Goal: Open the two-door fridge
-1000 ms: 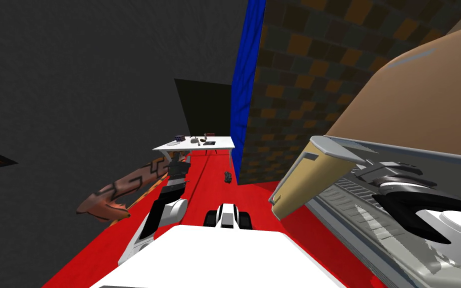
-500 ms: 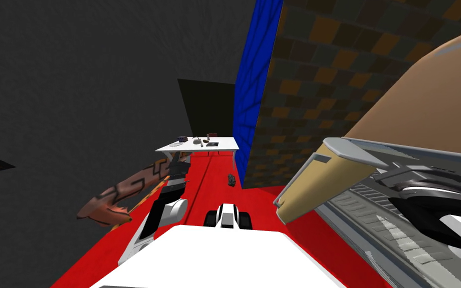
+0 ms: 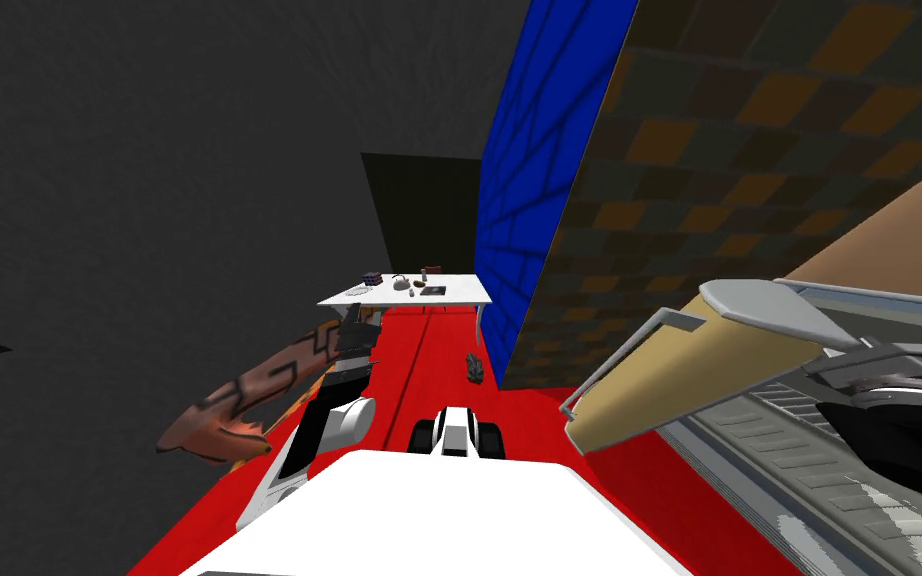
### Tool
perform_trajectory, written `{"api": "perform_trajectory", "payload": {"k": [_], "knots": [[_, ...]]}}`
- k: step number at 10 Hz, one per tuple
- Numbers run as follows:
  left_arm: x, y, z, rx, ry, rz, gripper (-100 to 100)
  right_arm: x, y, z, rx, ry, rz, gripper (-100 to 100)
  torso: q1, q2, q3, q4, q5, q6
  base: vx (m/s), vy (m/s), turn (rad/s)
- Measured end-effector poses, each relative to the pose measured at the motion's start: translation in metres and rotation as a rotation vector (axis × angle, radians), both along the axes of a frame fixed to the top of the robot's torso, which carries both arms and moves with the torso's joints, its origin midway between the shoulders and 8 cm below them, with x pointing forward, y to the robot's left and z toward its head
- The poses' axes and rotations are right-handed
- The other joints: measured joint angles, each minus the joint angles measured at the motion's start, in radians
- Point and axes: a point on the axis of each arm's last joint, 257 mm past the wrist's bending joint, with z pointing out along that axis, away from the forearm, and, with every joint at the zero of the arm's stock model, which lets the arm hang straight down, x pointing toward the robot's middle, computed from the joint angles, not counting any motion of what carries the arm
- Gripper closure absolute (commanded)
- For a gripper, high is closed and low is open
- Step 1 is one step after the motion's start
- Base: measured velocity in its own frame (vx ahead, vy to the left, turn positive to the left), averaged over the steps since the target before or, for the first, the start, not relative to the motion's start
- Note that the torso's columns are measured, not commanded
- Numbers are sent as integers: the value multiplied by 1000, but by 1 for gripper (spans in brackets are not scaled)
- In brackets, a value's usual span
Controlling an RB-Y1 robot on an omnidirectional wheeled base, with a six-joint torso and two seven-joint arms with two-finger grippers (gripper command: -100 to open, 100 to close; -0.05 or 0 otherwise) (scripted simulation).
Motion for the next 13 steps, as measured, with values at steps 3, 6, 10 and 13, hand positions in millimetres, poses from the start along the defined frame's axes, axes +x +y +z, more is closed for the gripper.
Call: {"api": "perform_trajectory", "payload": {"k": [3,6,10,13], "knots": [[0,0,0,0,0,0,0,-27,-26,-15,14,15,-94,100,-11,5,4,0,-6,2,63,54,375],[0,0,0,0,0,0,0,-61,-52,-17,23,26,-201,100,-21,2,-2,1,1,8,46,29,209],[0,0,0,0,0,0,0,-87,-75,-15,15,21,-301,100,-33,9,3,3,-6,15,29,6,107],[0,0,0,0,0,0,0,-118,-92,-11,14,19,-382,100,-36,6,2,1,-8,15,46,11,267]]}}
